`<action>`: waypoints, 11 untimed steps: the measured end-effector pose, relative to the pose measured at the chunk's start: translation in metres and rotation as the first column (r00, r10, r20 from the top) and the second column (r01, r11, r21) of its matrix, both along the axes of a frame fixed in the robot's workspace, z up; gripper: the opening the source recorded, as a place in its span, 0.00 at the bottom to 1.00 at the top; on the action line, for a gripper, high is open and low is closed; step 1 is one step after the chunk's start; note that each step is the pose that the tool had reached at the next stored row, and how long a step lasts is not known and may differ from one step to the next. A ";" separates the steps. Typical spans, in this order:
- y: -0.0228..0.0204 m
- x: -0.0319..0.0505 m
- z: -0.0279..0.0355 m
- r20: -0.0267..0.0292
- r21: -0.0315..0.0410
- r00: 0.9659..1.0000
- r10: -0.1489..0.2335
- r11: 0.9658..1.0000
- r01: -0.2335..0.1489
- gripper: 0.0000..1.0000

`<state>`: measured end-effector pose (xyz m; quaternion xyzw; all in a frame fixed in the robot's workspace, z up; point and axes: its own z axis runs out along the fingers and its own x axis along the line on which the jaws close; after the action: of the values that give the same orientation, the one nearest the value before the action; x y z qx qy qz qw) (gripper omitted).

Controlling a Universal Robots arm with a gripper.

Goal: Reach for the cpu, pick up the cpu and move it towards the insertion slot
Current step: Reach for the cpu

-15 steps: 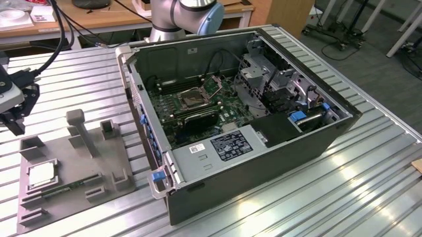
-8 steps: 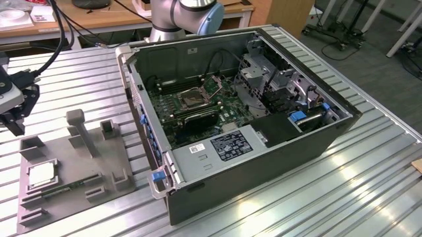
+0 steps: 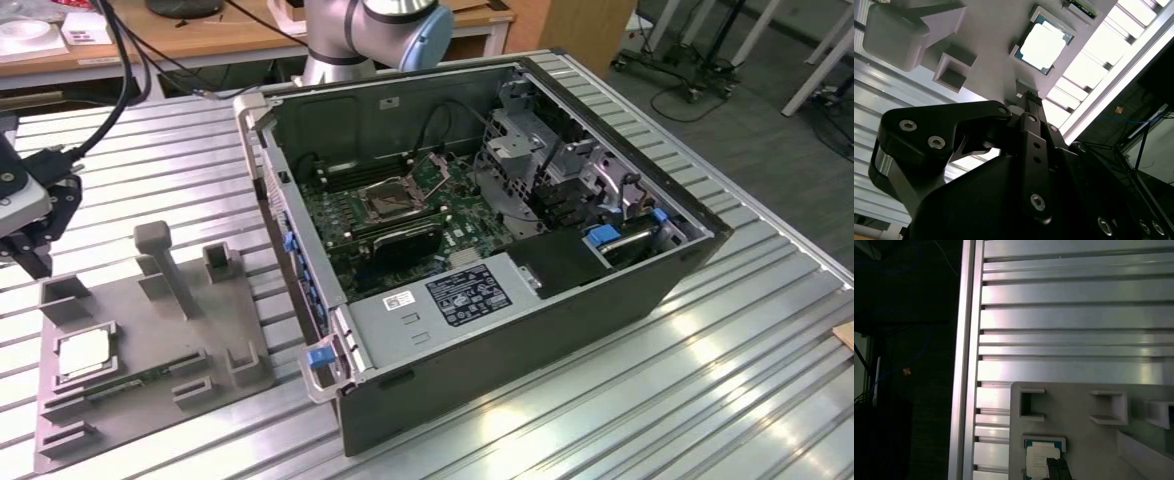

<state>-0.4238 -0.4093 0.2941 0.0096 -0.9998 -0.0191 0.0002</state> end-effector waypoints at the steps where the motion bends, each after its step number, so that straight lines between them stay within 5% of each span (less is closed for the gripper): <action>1: -0.0001 0.0000 -0.0007 0.000 0.000 1.000 0.000 1.000 0.000 0.11; 11: -0.0003 -0.0002 -0.0047 0.000 0.000 1.000 0.000 1.000 0.000 0.11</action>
<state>-0.4240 -0.4096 0.2894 0.0096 -0.9998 -0.0191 0.0002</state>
